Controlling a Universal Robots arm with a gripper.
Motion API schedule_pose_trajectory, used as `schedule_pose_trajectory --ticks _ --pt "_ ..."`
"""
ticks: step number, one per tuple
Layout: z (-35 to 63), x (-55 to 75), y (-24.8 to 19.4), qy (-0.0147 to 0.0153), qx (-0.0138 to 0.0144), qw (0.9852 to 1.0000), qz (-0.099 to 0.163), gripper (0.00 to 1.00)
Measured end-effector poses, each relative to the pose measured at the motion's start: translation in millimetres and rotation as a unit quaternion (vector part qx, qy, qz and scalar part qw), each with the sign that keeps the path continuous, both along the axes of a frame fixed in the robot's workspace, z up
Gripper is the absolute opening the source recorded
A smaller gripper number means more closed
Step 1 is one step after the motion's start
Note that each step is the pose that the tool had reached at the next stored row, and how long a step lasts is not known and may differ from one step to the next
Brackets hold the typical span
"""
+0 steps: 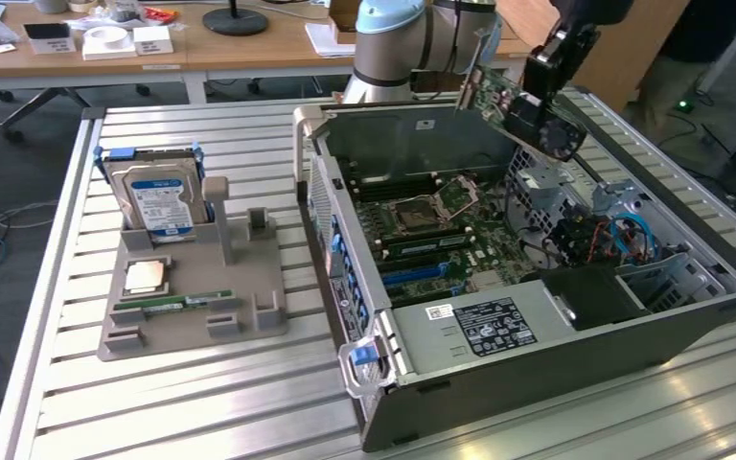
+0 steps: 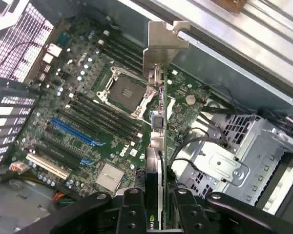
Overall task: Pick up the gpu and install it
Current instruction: 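Insert the gpu into the slot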
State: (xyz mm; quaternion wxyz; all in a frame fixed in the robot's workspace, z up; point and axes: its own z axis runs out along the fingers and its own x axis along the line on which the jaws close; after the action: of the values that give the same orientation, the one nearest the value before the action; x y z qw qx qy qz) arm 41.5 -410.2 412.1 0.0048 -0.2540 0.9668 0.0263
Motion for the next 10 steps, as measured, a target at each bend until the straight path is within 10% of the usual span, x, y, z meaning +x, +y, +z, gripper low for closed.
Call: schedule_pose_trajectory --ticks 3,10 --pt "-0.4 -1.3 0.0 0.0000 -0.0005 0.9973 0.074 0.26" --pt "-0.6 -1.8 0.0 0.0000 -0.0006 0.9929 0.119 0.26"
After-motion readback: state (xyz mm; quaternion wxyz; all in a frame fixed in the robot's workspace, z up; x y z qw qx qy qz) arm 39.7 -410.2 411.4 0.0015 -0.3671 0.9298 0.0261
